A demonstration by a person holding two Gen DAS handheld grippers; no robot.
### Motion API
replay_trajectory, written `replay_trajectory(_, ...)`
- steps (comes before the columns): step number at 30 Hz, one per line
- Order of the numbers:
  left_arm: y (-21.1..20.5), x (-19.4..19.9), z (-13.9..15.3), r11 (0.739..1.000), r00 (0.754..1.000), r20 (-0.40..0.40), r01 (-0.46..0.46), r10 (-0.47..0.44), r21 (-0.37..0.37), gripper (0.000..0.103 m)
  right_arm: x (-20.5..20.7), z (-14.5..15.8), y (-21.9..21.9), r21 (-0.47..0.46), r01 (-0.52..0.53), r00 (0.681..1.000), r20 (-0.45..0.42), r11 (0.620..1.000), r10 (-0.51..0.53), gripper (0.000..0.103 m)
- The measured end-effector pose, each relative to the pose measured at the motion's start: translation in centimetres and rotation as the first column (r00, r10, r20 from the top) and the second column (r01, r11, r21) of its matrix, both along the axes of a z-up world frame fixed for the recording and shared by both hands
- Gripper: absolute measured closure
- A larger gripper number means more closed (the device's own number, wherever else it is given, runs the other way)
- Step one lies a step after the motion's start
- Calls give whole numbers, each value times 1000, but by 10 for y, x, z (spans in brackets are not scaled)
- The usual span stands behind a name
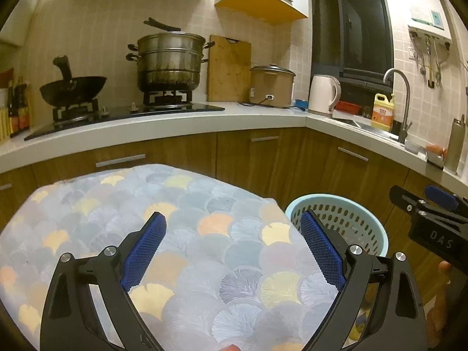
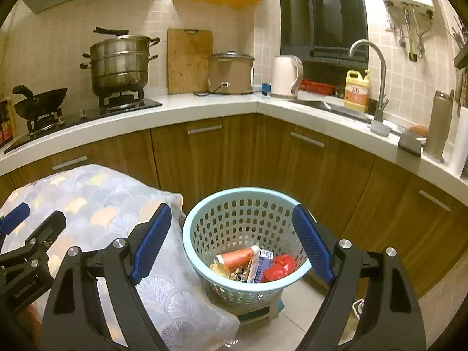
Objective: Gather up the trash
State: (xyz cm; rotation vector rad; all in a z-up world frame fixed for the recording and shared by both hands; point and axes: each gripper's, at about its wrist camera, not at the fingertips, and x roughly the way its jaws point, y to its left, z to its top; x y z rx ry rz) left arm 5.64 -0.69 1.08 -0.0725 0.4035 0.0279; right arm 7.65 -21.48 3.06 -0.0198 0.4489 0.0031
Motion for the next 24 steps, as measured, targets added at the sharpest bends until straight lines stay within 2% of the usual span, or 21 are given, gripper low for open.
replay_trajectory(24, 5, 2, -3, 1000, 1000, -10, -7, 7, -24, 10, -6, 8, -4, 17, 10, 1000, 15, 1000, -10, 22)
